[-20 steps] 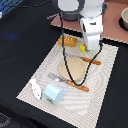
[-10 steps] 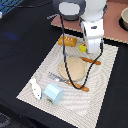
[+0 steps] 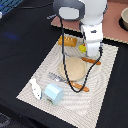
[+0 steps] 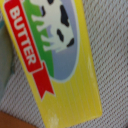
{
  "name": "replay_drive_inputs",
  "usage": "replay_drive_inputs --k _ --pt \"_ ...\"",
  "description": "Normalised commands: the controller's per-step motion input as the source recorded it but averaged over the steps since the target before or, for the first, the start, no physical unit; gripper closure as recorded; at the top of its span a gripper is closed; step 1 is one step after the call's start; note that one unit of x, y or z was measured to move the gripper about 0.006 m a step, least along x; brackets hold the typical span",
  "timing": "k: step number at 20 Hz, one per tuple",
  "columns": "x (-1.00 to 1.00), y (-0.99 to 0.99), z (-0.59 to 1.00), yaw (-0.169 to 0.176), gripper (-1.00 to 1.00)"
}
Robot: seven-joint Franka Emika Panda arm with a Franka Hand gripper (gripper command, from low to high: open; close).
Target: Interact with the objects in diverse but meaningful ways.
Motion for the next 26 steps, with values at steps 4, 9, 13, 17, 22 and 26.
replay_drive_inputs --k 4,9,13,17,22,26 --pt "0.14 0.0 -0.19 0.007 1.0" --pt "0.13 0.15 0.34 0.002 1.0" --pt "-0.23 0.42 1.0 0.028 1.0" --pt "-0.7 0.27 1.0 0.078 1.0" --pt "-0.78 -0.02 0.67 0.085 1.0" --pt "-0.77 -0.36 0.07 0.03 1.0"
